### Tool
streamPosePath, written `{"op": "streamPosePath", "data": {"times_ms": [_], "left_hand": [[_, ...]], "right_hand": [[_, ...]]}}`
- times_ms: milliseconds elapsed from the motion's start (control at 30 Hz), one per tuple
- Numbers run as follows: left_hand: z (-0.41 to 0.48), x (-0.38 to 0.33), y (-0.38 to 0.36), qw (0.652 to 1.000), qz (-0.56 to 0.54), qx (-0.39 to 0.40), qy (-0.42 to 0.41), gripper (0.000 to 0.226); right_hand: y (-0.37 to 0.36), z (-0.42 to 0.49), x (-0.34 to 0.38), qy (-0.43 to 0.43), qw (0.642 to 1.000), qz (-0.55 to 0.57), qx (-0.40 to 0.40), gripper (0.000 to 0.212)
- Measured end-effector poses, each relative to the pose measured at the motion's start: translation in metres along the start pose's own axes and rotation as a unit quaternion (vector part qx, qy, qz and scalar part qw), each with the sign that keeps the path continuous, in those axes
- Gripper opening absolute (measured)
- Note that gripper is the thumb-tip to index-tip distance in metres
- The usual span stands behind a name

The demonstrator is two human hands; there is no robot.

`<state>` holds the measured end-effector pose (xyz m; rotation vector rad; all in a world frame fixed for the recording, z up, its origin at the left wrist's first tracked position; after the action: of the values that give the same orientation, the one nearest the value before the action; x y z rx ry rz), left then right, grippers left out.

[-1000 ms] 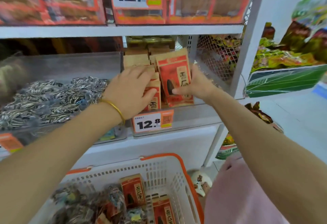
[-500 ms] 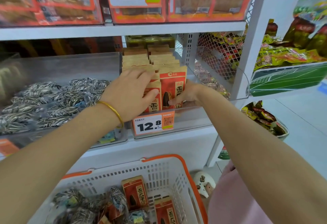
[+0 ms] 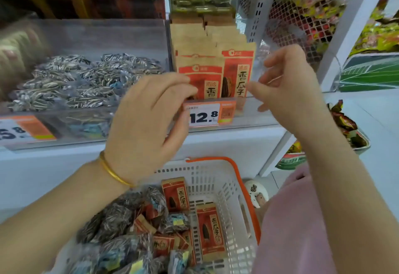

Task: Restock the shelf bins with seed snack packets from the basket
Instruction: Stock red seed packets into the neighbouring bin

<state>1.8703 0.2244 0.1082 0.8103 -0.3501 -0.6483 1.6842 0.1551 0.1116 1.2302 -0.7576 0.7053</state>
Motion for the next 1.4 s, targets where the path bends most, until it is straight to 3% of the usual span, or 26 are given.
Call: {"op": "streamPosePath", "data": {"times_ms": [67,133,234,300,400,500,567,667,801,901,1001,1067,1134,1201,1301,1401], "left_hand": [[-0.047,0.0,-0.025,0.995,-0.029,0.099,0.001,0.031],[-0.093,0.008,-0.055,0.975,-0.048,0.218,0.015,0.033],[-0.144,0.025,-0.084,0.941,-0.062,0.328,0.049,0.035],[-0.165,0.037,-0.093,0.929,-0.051,0.359,0.071,0.035],[-0.18,0.049,-0.107,0.919,-0.069,0.375,0.101,0.019],[-0.19,0.056,-0.119,0.911,-0.095,0.384,0.114,0.029],[-0.197,0.059,-0.125,0.907,-0.102,0.392,0.112,0.029],[-0.202,0.059,-0.129,0.901,-0.108,0.409,0.097,0.025],[-0.204,0.058,-0.136,0.893,-0.119,0.421,0.107,0.036],[-0.203,0.058,-0.139,0.892,-0.124,0.419,0.117,0.038],[-0.208,0.055,-0.142,0.882,-0.131,0.436,0.121,0.033],[-0.211,0.051,-0.143,0.875,-0.137,0.449,0.122,0.034],[-0.212,0.049,-0.144,0.872,-0.138,0.454,0.119,0.035],[-0.212,0.045,-0.145,0.872,-0.137,0.457,0.111,0.035],[-0.213,0.043,-0.149,0.874,-0.131,0.456,0.103,0.035],[-0.216,0.043,-0.151,0.875,-0.134,0.453,0.106,0.035]], "right_hand": [[-0.053,-0.036,-0.009,-0.014,0.984,-0.025,0.177,0.026],[-0.125,-0.06,-0.038,-0.059,0.923,-0.14,0.353,0.021],[-0.217,-0.069,-0.105,-0.091,0.831,-0.286,0.469,0.027],[-0.26,-0.066,-0.146,-0.117,0.833,-0.285,0.46,0.032],[-0.302,-0.07,-0.21,-0.239,0.878,-0.144,0.389,0.036],[-0.337,-0.088,-0.266,-0.39,0.868,-0.018,0.306,0.033],[-0.356,-0.094,-0.28,-0.429,0.862,0.044,0.267,0.033],[-0.37,-0.099,-0.279,-0.408,0.875,0.015,0.26,0.035],[-0.361,-0.096,-0.265,-0.262,0.918,-0.125,0.271,0.025],[-0.325,-0.079,-0.265,-0.243,0.934,-0.08,0.248,0.026],[-0.302,-0.068,-0.278,-0.226,0.924,-0.071,0.301,0.033],[-0.295,-0.076,-0.29,-0.241,0.897,-0.11,0.353,0.04],[-0.291,-0.095,-0.31,-0.272,0.862,-0.193,0.381,0.028],[-0.292,-0.117,-0.34,-0.312,0.838,-0.261,0.365,0.024],[-0.299,-0.152,-0.359,-0.399,0.804,-0.271,0.349,0.06],[-0.304,-0.169,-0.366,-0.428,0.81,-0.258,0.308,0.069]]}}
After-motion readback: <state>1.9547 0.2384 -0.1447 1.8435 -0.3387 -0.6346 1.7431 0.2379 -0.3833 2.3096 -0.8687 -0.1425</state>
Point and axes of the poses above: each hand's wrist, its own z-axis towards the middle knuckle, its own y-axis out of the back of the hand, x = y × z, the point moved 8 cm from there along z, towards the middle knuckle, and after that the axes turned 11 degrees about -y, right-handed, at the moved point
